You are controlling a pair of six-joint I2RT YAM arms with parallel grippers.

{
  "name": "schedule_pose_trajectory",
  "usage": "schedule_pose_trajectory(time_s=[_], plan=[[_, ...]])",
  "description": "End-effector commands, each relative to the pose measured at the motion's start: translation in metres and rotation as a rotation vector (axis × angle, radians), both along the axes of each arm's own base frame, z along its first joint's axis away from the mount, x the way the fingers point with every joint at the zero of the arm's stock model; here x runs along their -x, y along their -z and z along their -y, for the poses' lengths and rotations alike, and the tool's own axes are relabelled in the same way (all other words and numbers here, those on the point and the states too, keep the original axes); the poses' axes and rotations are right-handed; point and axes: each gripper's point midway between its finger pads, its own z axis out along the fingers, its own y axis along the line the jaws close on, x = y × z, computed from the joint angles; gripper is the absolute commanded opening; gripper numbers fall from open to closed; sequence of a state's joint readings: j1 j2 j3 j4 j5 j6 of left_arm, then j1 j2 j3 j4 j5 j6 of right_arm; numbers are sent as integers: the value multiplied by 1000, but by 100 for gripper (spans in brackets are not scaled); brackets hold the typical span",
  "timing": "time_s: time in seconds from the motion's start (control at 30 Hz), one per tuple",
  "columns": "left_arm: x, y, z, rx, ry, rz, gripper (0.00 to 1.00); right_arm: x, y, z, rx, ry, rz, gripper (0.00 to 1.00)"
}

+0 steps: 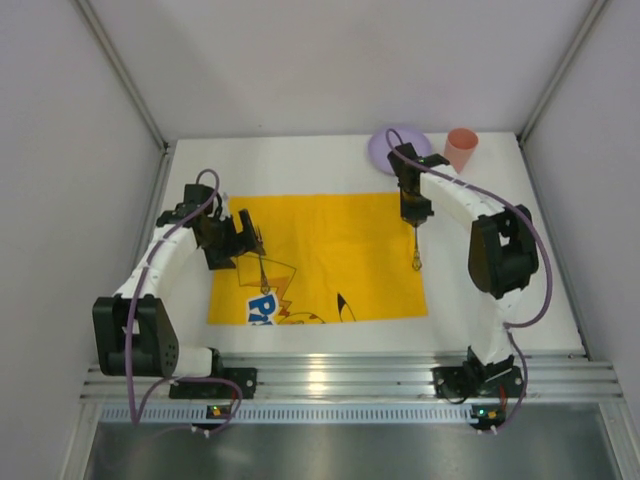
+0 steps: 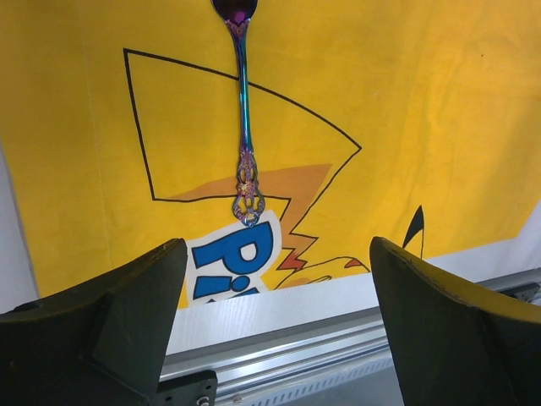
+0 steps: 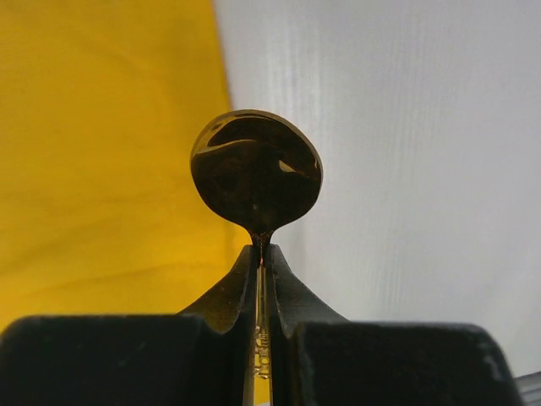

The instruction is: Set the dinner table for one person

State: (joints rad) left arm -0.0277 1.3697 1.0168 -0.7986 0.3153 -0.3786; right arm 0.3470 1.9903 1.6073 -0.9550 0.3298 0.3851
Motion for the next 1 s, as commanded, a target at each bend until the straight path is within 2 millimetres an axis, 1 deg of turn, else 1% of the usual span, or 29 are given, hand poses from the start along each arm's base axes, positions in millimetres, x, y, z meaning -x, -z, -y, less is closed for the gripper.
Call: schedule_pose_trajectory(time_s=[0.0,0.03,0.07,0.13,0.17,0.3,0.33,0.4,0.5,0.6,0.67,0.7,0.73,0.77,0.8,0.83,0.9,0.93,0.97], plan=[[-22,-16,5,25,-2,72,95,11,-59,-44,-82,-78,101,0],[-22,-16,5,28,-1,69,95,15,-62,-55,-123,-91,101,0],[-22,-18,5,30,-4,74,95,21,-58,-70,-172,-112,85,0],[-20,-18,6,32,-5,73,95,26,-54,-84,-237,-105,78,0],[-18,-21,6,33,-8,83,95,30,-45,-90,-262,-107,59,0],[-8,-25,4,23,-5,84,95,36,-19,-99,-293,-71,4,0],[-4,-25,2,15,-5,81,95,38,-8,-99,-285,-63,-18,0],[0,-28,1,6,0,90,95,37,2,-101,-280,-62,-27,0],[9,-28,0,0,2,84,95,33,25,-101,-246,-75,-49,0],[15,-30,0,3,2,82,95,25,33,-102,-230,-95,-43,0],[19,-31,0,2,3,80,95,21,34,-100,-212,-99,-37,0],[19,-32,-1,-2,2,80,95,21,37,-100,-206,-104,-43,3],[20,-32,-1,-4,1,77,95,21,36,-100,-207,-107,-44,12],[18,-34,-1,-2,-1,84,95,22,31,-97,-198,-108,-37,29],[18,-34,-1,-2,-1,84,95,22,31,-97,-197,-109,-37,29],[17,-35,-1,1,-4,84,95,22,21,-96,-199,-108,-17,39],[12,-38,0,7,-10,97,95,22,9,-92,-194,-104,8,50],[10,-40,1,9,-12,106,95,22,-4,-91,-200,-103,35,57],[9,-40,2,15,-14,108,95,22,-14,-89,-196,-98,47,61]])
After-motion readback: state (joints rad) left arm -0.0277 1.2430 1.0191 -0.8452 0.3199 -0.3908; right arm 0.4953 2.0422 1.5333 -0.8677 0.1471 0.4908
